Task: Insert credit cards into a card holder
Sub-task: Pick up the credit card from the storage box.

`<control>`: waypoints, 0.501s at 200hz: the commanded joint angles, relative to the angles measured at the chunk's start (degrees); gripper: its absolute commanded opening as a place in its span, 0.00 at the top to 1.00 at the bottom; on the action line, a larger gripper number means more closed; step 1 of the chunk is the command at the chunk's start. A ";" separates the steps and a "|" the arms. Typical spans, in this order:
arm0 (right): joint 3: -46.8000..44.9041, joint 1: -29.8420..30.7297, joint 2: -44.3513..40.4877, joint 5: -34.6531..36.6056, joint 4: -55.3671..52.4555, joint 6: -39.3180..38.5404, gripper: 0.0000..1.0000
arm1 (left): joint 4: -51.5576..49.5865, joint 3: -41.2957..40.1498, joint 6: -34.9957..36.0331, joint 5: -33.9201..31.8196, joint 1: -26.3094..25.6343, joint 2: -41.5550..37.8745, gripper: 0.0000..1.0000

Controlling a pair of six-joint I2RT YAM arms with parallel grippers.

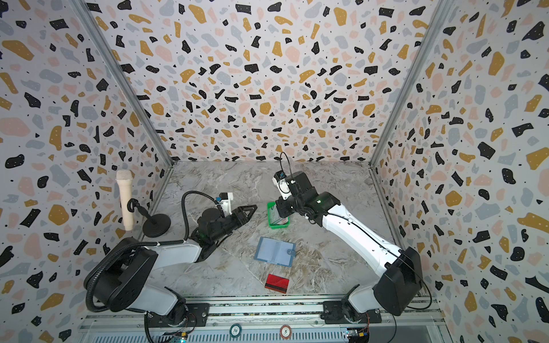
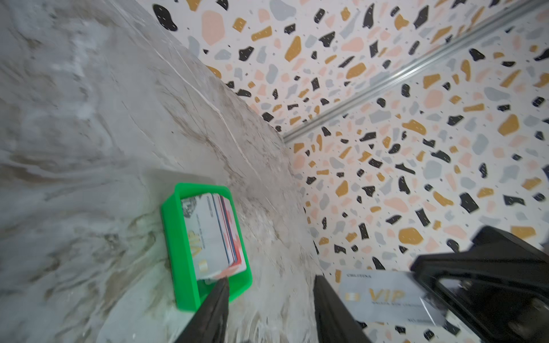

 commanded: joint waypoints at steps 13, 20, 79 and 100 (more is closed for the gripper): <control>-6.06 -1.18 -4.77 -19.35 4.19 -1.38 1.00 | 14.03 -7.14 -0.62 8.00 -2.65 -7.21 0.48; -7.07 -1.26 -5.26 -21.58 4.74 -1.46 1.00 | 13.86 -8.03 0.05 8.41 -3.69 -8.62 0.46; -8.51 -1.10 -6.21 -33.90 5.62 -3.15 1.00 | 3.30 -8.67 6.93 10.82 -7.62 -17.27 0.42; -8.00 0.31 -6.01 -34.46 5.38 -3.70 1.00 | 0.23 -8.36 9.79 11.67 -7.71 -19.34 0.41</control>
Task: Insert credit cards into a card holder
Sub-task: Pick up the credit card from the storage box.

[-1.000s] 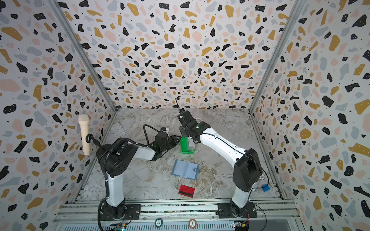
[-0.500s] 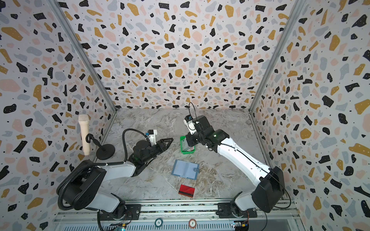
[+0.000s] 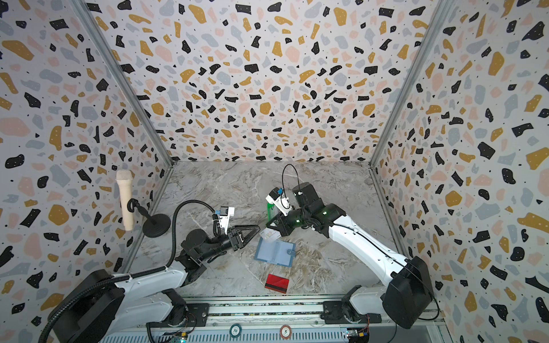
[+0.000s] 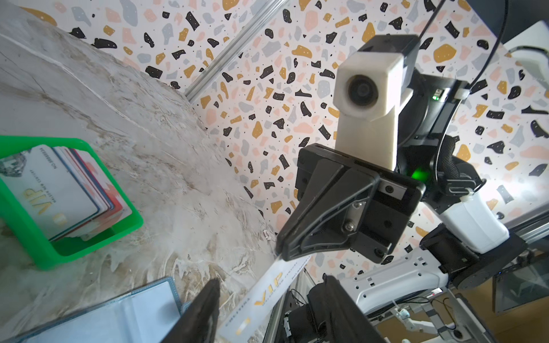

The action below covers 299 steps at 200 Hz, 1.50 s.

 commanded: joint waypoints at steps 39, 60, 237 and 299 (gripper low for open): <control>1.86 2.70 -0.28 -4.19 -0.26 -2.24 1.00 | -4.66 1.11 6.08 5.22 -0.36 -3.59 0.42; 2.84 2.73 -0.31 -4.23 -0.20 -2.05 1.00 | -4.62 0.96 6.38 7.07 -0.78 -4.35 0.46; -16.38 4.43 -17.67 15.03 36.73 20.81 0.34 | 13.10 -5.82 -9.04 -18.04 -2.27 -11.57 1.00; -27.11 8.68 -16.36 16.27 61.78 32.31 0.36 | 18.66 -6.00 -12.45 -29.80 -7.77 -11.56 1.00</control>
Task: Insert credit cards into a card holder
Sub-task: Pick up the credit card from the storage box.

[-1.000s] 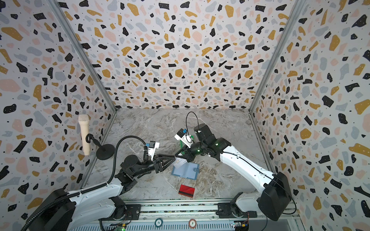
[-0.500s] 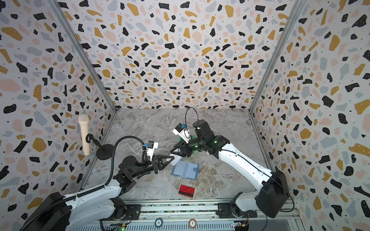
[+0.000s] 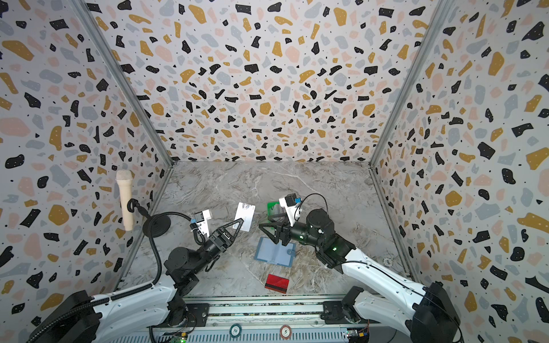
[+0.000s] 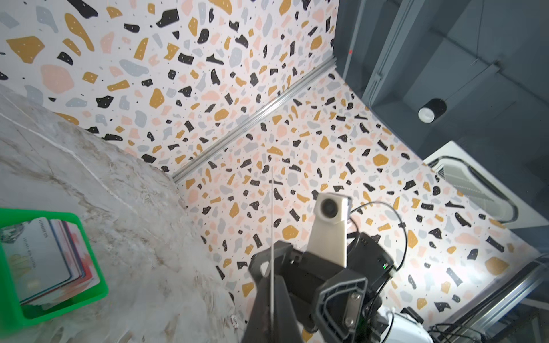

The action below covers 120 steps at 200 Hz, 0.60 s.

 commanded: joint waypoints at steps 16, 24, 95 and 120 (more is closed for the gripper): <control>0.57 1.61 0.79 0.95 15.09 5.59 0.35 | 6.77 0.65 -2.15 -5.94 -1.89 0.29 1.00; 0.92 1.95 1.49 0.55 15.94 5.59 0.36 | 6.91 0.74 -2.42 -5.85 -2.02 0.65 1.00; 6.49 2.11 8.53 1.10 14.80 7.67 0.44 | 8.71 1.62 -2.61 -3.73 -2.91 2.78 1.00; 7.85 2.27 10.43 -0.07 16.02 8.49 0.50 | 8.94 1.62 -2.62 -3.46 -3.03 3.09 1.00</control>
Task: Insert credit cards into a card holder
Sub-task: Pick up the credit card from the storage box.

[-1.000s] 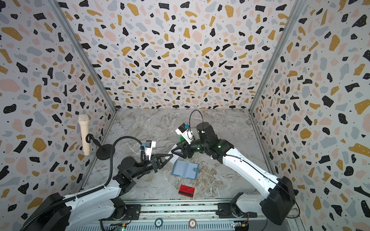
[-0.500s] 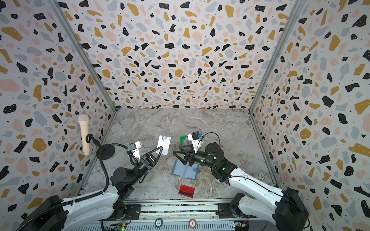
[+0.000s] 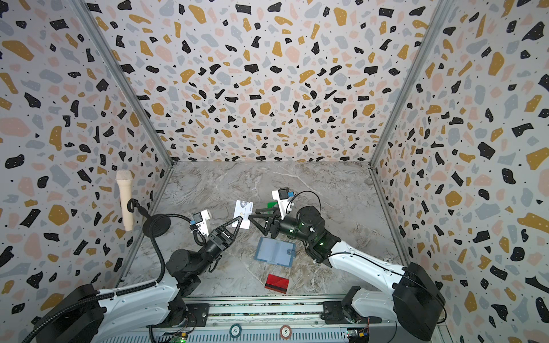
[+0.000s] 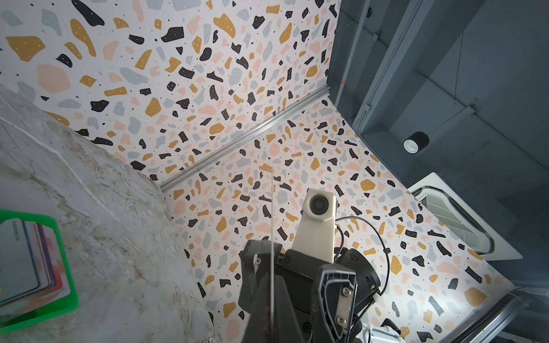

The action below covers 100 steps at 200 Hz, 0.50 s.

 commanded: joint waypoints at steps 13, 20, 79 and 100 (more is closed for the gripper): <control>3.67 0.41 1.25 -1.40 2.85 1.55 0.54 | 4.22 1.33 0.39 0.70 -0.47 -0.05 1.00; 3.81 0.45 1.70 -1.58 2.99 1.89 0.57 | 4.38 1.31 0.41 0.76 -0.47 -0.08 1.00; 3.59 0.72 3.36 -3.13 4.23 3.98 0.90 | 3.52 2.37 0.02 2.60 -0.53 1.77 1.00; 1.74 0.46 0.69 -1.35 0.69 3.45 1.00 | 0.01 1.90 0.23 2.18 -0.55 0.68 0.83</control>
